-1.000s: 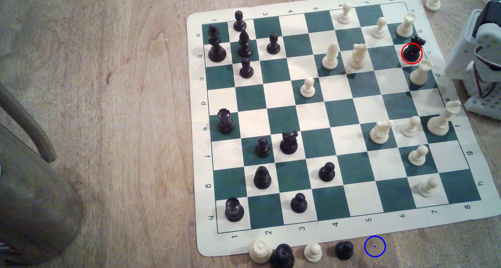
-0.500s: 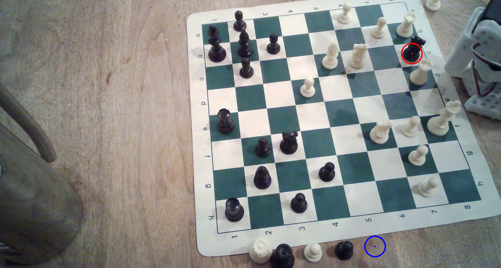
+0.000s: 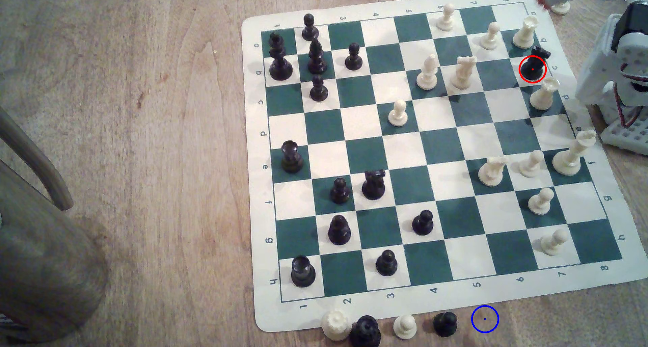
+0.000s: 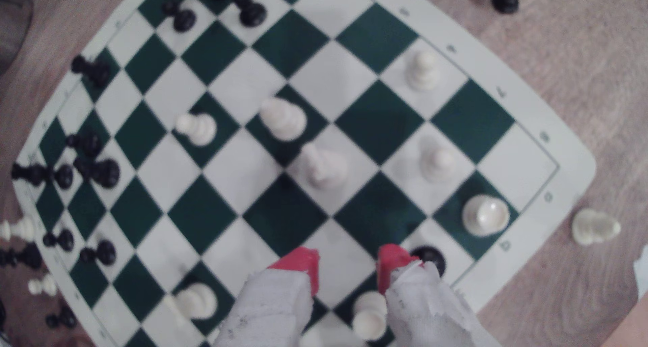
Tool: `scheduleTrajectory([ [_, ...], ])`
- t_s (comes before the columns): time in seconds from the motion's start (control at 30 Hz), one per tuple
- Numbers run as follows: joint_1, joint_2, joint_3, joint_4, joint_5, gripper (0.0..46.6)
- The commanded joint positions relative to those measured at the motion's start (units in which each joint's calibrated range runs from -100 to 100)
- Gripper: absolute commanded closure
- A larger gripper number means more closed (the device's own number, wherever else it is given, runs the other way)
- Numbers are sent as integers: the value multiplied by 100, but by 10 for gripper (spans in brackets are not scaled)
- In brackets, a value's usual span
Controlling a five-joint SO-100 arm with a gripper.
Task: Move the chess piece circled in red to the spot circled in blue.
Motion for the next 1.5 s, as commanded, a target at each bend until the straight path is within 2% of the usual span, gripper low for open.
scheduleTrajectory([
  [0.0,-56,699,-271,-184,-54,341],
  [0.13,131,970,-44,-168,274,339],
  [0.27,155,1259,246,-152,400,349],
  [0.53,296,1582,1153,-397,567,362],
  [0.8,452,1480,1352,-479,723,344],
  [0.97,812,1684,1534,-766,884,346],
  [1.1,835,1794,1661,-897,894,346],
  [1.3,1125,2227,1842,-1356,1031,343],
  [1.47,1086,2320,1914,-1323,1050,354],
])
